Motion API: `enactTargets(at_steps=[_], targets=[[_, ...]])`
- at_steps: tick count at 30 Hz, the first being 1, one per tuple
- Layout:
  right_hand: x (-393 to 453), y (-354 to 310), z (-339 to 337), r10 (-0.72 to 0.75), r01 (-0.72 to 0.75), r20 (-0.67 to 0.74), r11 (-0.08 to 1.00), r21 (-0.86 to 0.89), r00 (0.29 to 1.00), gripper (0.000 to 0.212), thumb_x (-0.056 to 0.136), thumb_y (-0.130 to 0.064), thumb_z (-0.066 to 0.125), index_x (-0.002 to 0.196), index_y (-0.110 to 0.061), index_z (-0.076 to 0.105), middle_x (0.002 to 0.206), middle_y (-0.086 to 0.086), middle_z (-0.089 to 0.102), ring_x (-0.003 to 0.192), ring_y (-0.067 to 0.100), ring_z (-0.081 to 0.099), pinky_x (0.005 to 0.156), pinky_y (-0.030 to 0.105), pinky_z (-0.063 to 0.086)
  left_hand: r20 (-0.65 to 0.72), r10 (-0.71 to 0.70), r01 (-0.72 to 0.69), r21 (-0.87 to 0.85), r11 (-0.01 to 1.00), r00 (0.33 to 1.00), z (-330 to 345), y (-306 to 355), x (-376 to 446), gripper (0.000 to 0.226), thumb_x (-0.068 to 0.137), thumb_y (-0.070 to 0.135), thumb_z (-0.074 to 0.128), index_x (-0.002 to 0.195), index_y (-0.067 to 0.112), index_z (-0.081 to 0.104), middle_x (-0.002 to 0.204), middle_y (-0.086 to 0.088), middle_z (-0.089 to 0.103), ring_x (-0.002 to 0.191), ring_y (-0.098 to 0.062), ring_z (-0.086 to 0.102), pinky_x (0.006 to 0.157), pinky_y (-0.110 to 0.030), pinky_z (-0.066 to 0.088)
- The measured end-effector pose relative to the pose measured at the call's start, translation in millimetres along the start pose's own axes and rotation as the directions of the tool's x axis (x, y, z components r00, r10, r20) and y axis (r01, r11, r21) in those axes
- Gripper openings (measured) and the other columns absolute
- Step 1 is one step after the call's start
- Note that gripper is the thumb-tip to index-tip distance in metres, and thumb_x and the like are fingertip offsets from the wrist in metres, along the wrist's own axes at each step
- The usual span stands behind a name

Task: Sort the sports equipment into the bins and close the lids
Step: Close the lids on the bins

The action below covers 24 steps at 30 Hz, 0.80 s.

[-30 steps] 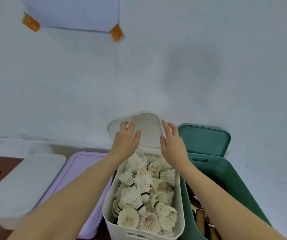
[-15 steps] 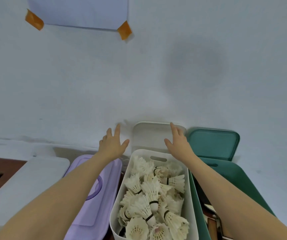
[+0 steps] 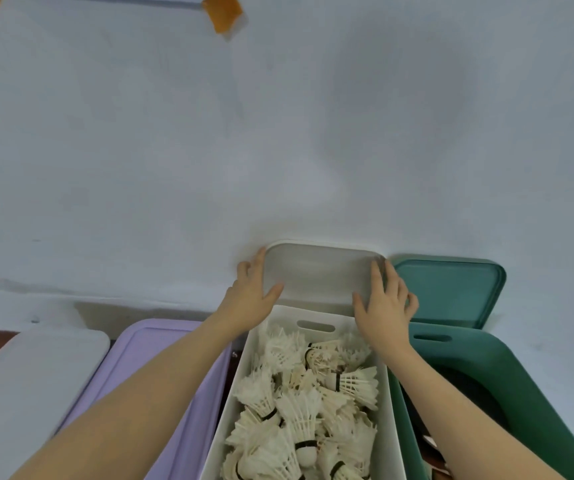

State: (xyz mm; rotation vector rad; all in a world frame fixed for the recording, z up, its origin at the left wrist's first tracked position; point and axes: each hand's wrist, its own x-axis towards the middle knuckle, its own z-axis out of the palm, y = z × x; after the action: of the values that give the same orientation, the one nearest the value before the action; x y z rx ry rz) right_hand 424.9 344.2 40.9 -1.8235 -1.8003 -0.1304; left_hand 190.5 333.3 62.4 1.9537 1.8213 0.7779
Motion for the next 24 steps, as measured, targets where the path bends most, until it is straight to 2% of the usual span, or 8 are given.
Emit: enactTargets(at_steps=[4, 7, 12, 17, 19, 21, 23, 24], targets=[[1.3, -1.0, 2.0, 0.023, -0.020, -0.062, 0.999, 0.044, 0.998, 0.069, 0.090, -0.025, 0.055, 0.148, -0.017, 0.019, 0.154, 0.006, 0.022, 0.135, 0.030, 0.024, 0.105, 0.047, 0.017, -0.024, -0.025, 0.020, -0.176, 0.984, 0.999, 11.4, 4.8, -1.7, 0.070, 0.097, 0.040, 0.039, 0.146, 0.034, -0.009, 0.143, -0.014, 0.018, 0.114, -0.034, 0.051, 0.094, -0.033, 0.036], [6.4, -5.2, 3.3, 0.045, -0.045, -0.026, 0.999, -0.001, 0.999, 0.071, 0.092, -0.025, 0.050, 0.149, -0.013, 0.010, 0.157, 0.006, 0.013, 0.139, 0.030, 0.017, 0.107, 0.047, 0.013, -0.061, -0.028, 0.011, -0.267, 0.964, 0.998, 17.9, 7.0, -4.0, 0.068, 0.098, 0.035, 0.038, 0.147, 0.032, -0.009, 0.144, -0.015, 0.017, 0.120, -0.029, 0.046, 0.090, -0.025, 0.028], [8.3, -9.1, 3.8, 0.020, -0.015, -0.078, 0.998, 0.060, 0.997, 0.068, 0.089, -0.018, 0.053, 0.148, -0.016, 0.018, 0.154, 0.004, 0.023, 0.139, 0.027, 0.018, 0.105, 0.046, 0.012, -0.097, -0.027, 0.003, -0.244, 0.970, 0.995, 22.0, 3.2, -2.3, 0.067, 0.098, 0.038, 0.035, 0.144, 0.039, -0.014, 0.135, -0.014, 0.026, 0.085, -0.021, 0.052, 0.083, -0.026, 0.034], [11.2, -24.1, 5.3, -0.081, 0.114, -0.158, 0.971, 0.210, 0.984, 0.066, 0.088, -0.011, 0.054, 0.147, -0.016, 0.024, 0.149, 0.008, 0.031, 0.138, 0.028, 0.024, 0.107, 0.046, 0.015, -0.171, -0.102, 0.045, -0.308, 0.950, 0.980, 13.2, -5.2, -6.9, 0.067, 0.098, 0.037, 0.039, 0.147, 0.036, -0.006, 0.133, -0.013, 0.030, 0.078, -0.008, 0.044, 0.084, -0.022, 0.029], [11.7, -33.5, 7.6, -0.078, 0.116, -0.111, 0.907, 0.404, 0.991, 0.066, 0.091, -0.009, 0.051, 0.148, -0.016, 0.018, 0.147, 0.011, 0.026, 0.134, 0.026, 0.028, 0.108, 0.040, 0.023, -0.203, -0.101, 0.035, -0.306, 0.951, 0.974, 7.9, -12.1, -9.7, 0.066, 0.097, 0.037, 0.040, 0.148, 0.036, -0.002, 0.128, -0.010, 0.031, 0.077, -0.007, 0.044, 0.085, -0.022, 0.029], [12.8, -37.1, 10.3, -0.022, 0.041, -0.042, 0.848, 0.529, 0.999, 0.065, 0.093, -0.008, 0.048, 0.148, -0.013, 0.014, 0.142, 0.011, 0.022, 0.127, 0.023, 0.033, 0.103, 0.026, 0.028, -0.232, -0.101, 0.025, -0.308, 0.951, 0.967, 3.2, -17.5, -11.0, 0.064, 0.097, 0.037, 0.041, 0.147, 0.037, 0.003, 0.120, -0.008, 0.031, 0.075, -0.006, 0.046, 0.085, -0.024, 0.031], [12.1, -39.1, 12.7, -0.026, 0.045, -0.045, 0.869, 0.494, 0.999, 0.060, 0.093, -0.007, 0.047, 0.146, -0.010, 0.019, 0.136, 0.011, 0.024, 0.121, 0.022, 0.036, 0.095, 0.016, 0.026, -0.258, -0.115, 0.030, -0.311, 0.950, 0.959, -2.5, -22.9, -10.2, 0.062, 0.097, 0.035, 0.043, 0.147, 0.036, 0.007, 0.116, -0.008, 0.032, 0.074, -0.008, 0.048, 0.085, -0.028, 0.036], [11.8, -38.4, 14.6, -0.032, 0.054, -0.054, 0.879, 0.473, 0.998, 0.058, 0.093, -0.007, 0.048, 0.145, -0.013, 0.022, 0.135, 0.011, 0.024, 0.119, 0.021, 0.037, 0.091, 0.015, 0.027, -0.260, -0.117, 0.034, -0.305, 0.952, 0.959, -5.1, -24.9, -9.4, 0.062, 0.096, 0.035, 0.043, 0.147, 0.035, 0.008, 0.116, -0.009, 0.033, 0.074, -0.012, 0.050, 0.085, -0.029, 0.037]])
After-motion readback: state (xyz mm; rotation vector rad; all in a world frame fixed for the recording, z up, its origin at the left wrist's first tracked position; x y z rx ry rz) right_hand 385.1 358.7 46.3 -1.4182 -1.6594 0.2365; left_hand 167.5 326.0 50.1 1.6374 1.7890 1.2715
